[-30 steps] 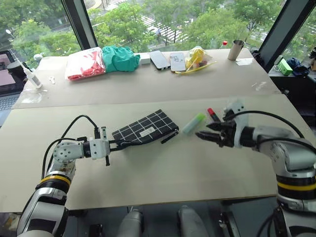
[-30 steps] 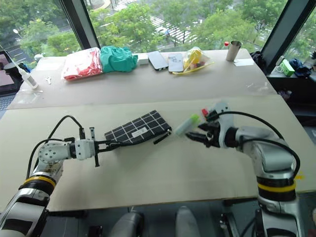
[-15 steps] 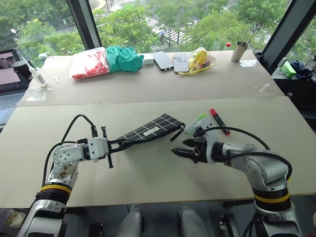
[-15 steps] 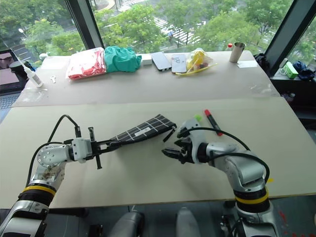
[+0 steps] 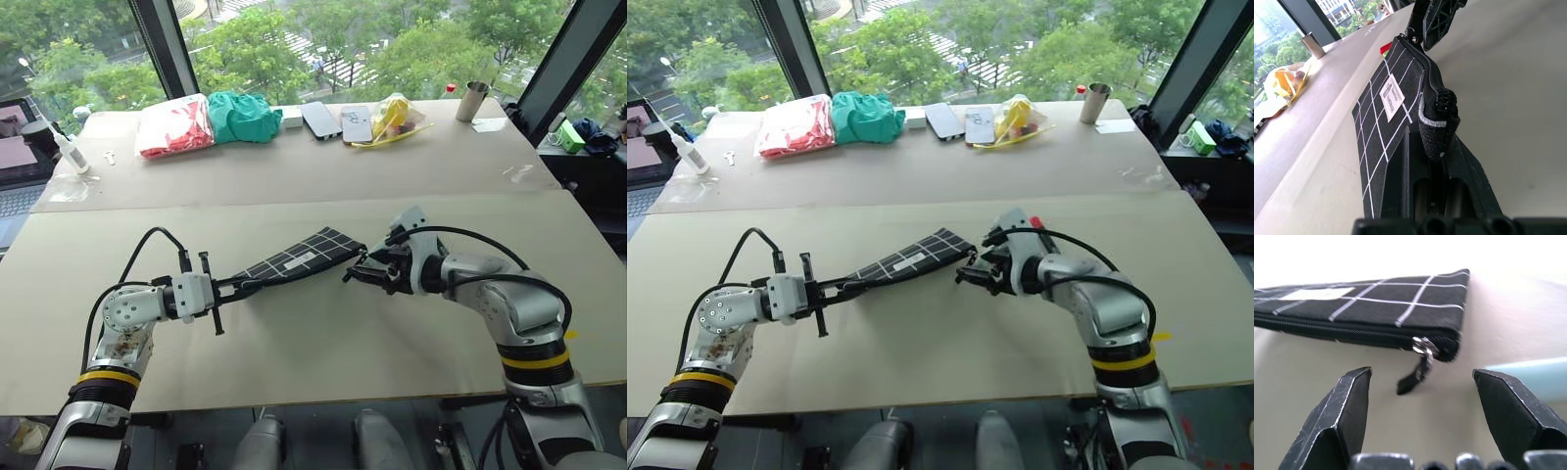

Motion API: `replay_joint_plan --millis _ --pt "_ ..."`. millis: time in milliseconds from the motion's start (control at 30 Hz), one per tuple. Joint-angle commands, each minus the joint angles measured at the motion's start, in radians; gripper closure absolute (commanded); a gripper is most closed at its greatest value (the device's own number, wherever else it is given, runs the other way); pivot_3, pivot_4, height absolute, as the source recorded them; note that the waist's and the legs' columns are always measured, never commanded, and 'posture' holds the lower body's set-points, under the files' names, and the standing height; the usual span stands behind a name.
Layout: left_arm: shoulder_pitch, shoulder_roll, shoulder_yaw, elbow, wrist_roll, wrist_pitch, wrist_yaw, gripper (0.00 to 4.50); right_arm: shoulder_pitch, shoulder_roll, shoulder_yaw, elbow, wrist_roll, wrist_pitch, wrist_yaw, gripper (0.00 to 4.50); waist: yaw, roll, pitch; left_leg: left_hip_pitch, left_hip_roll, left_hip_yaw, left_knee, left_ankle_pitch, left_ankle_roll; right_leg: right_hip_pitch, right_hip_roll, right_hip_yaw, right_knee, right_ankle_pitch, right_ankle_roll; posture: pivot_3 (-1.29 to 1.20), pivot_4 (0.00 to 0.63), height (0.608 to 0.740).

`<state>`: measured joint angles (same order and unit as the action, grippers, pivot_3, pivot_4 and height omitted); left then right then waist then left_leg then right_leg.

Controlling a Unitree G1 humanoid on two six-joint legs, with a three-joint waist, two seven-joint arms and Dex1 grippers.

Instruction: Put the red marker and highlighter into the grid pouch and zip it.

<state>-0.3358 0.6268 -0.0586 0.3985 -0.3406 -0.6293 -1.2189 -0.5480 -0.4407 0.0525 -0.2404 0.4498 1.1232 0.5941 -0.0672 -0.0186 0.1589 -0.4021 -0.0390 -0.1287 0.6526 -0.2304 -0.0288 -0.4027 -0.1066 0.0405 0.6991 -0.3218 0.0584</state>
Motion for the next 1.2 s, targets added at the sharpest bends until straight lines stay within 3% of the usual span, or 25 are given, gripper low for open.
replay_joint_plan --millis 33,133,167,467,533,667,833,933,1200 --pt "0.004 0.002 0.021 -0.033 0.0 -0.003 0.004 4.5 -0.023 0.012 -0.039 -0.028 0.038 0.033 -0.017 0.8 0.001 0.0 0.0 0.0 0.0 0.0 0.0 0.0 0.0 0.0 0.0 0.0 0.0 0.0 0.0 0.0 0.15 0.74" --pt "0.001 -0.001 0.022 -0.032 0.002 -0.004 0.006 4.5 -0.022 0.016 -0.03 -0.029 0.033 0.035 -0.025 0.8 0.0 0.0 0.0 0.0 0.0 0.0 0.0 0.0 0.0 0.0 0.0 0.0 0.0 0.0 0.0 0.0 0.15 0.74" --pt "0.0 -0.002 0.022 -0.031 0.003 -0.004 0.006 4.5 -0.023 0.02 -0.03 -0.025 0.028 0.031 -0.032 1.03 0.0 0.0 0.0 0.0 0.0 0.0 0.0 0.0 0.0 0.0 0.0 0.0 0.0 0.0 0.0 0.0 0.15 0.74" --pt "-0.012 -0.015 0.021 -0.028 0.007 -0.009 0.012 4.5 -0.02 0.01 -0.005 -0.03 0.01 0.002 -0.033 4.03 0.0 0.0 0.0 0.0 0.0 0.0 0.0 0.0 0.0 0.0 0.0 0.0 0.0 0.0 0.0 0.0 0.15 0.74" --pt "-0.012 -0.017 0.02 -0.029 0.008 -0.009 0.013 4.5 -0.018 0.011 -0.001 -0.033 0.009 -0.003 -0.032 4.44 0.0 0.0 0.0 0.0 0.0 0.0 0.0 0.0 0.0 0.0 0.0 0.0 0.0 0.0 0.0 0.0 0.15 0.74" --pt "-0.013 -0.02 0.02 -0.031 0.01 -0.009 0.013 4.5 -0.014 -0.001 0.032 -0.054 0.004 -0.02 -0.02 4.44 -0.001 0.0 0.0 0.0 0.0 0.0 0.0 0.0 0.0 0.0 0.0 0.0 0.0 0.0 0.0 0.0 0.15 0.74" --pt "-0.013 -0.023 0.02 -0.031 0.012 -0.009 0.017 4.5 -0.005 -0.051 0.188 -0.089 -0.064 -0.074 -0.005 4.44 -0.001 0.0 0.0 0.0 0.0 0.0 0.0 0.0 0.0 0.0 0.0 0.0 0.0 0.0 0.0 0.0 0.15 0.74" --pt "-0.008 -0.028 0.02 -0.039 0.014 -0.007 0.02 4.5 -0.016 -0.022 0.256 -0.072 -0.102 -0.1 -0.023 4.44 -0.002 0.0 0.0 0.0 0.0 0.0 0.0 0.0 0.0 0.0 0.0 0.0 0.0 0.0 0.0 0.0 0.15 0.74" --pt "0.002 -0.031 0.027 -0.051 0.016 -0.004 0.019 4.5 -0.073 0.018 0.29 -0.018 -0.134 -0.143 0.005 4.44 0.0 0.0 0.0 0.0 0.0 0.0 0.0 0.0 0.0 0.0 0.0 0.0 0.0 0.0 0.0 0.0 0.15 0.74"
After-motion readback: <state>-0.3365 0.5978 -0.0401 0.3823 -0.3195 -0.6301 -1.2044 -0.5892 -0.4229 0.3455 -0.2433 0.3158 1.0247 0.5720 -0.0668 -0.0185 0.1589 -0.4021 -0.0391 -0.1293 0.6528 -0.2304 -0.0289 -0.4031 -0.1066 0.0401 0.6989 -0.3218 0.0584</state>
